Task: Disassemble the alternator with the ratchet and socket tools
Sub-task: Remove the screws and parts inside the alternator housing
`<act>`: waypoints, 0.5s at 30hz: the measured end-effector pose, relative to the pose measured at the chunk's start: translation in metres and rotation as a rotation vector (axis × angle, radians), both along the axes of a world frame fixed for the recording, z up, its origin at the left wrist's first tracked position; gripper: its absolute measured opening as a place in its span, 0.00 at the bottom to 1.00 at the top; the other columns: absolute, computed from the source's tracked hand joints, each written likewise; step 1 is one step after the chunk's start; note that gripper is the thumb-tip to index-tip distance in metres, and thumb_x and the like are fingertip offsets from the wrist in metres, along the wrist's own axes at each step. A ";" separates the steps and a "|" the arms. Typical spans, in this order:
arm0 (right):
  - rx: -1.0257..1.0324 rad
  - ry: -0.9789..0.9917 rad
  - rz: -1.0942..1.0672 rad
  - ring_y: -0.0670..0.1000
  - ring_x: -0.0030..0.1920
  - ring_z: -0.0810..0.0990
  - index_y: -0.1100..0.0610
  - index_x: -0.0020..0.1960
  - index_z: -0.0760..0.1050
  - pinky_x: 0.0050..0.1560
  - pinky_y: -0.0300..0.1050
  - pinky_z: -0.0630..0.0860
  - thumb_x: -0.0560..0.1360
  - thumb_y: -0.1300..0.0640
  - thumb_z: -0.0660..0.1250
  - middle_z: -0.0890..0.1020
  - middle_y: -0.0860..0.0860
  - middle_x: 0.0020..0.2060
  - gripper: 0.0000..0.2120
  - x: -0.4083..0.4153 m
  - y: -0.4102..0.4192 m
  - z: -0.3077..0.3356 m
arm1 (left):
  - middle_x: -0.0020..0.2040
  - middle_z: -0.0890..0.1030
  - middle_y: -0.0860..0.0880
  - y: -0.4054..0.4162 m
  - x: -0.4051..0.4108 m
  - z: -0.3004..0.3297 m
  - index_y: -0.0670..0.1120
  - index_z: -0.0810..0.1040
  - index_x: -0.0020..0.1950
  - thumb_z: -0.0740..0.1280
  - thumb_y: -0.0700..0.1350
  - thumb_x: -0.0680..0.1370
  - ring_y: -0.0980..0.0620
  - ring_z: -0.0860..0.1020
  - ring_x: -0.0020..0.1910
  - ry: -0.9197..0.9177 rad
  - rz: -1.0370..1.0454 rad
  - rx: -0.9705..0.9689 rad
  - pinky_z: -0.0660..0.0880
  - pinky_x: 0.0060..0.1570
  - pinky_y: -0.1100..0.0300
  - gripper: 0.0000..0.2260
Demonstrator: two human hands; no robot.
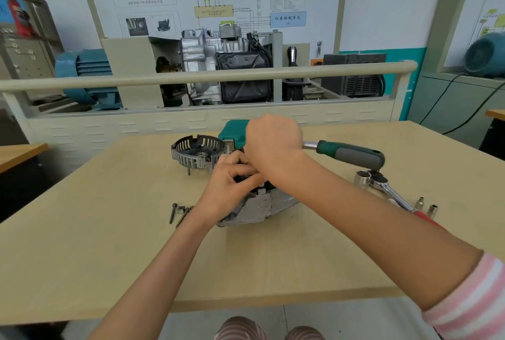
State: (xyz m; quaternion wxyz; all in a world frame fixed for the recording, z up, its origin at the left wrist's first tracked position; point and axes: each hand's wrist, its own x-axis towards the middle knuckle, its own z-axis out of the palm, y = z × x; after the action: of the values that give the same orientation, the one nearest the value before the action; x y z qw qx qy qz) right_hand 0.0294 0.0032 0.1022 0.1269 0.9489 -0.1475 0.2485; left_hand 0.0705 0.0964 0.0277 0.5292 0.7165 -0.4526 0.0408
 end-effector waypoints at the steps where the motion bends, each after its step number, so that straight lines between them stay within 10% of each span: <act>1: 0.010 0.003 -0.021 0.49 0.27 0.65 0.55 0.34 0.65 0.26 0.40 0.61 0.77 0.61 0.60 0.64 0.50 0.27 0.13 0.001 0.002 0.000 | 0.49 0.77 0.57 0.000 0.000 0.000 0.59 0.81 0.37 0.70 0.39 0.73 0.65 0.67 0.52 0.001 0.002 -0.002 0.59 0.54 0.76 0.14; 15: -0.046 0.106 0.475 0.45 0.27 0.62 0.51 0.28 0.58 0.26 0.41 0.56 0.77 0.50 0.59 0.65 0.46 0.25 0.20 -0.009 -0.017 0.012 | 0.44 0.77 0.60 0.002 0.001 0.000 0.57 0.82 0.36 0.71 0.43 0.73 0.51 0.70 0.56 0.051 -0.010 -0.018 0.65 0.59 0.60 0.09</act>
State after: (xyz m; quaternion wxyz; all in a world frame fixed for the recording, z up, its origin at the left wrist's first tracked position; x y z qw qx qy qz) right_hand 0.0208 -0.0139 0.1141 0.0941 0.9655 0.0925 0.2244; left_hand 0.0710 0.0988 0.0281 0.5473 0.7103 -0.4421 0.0242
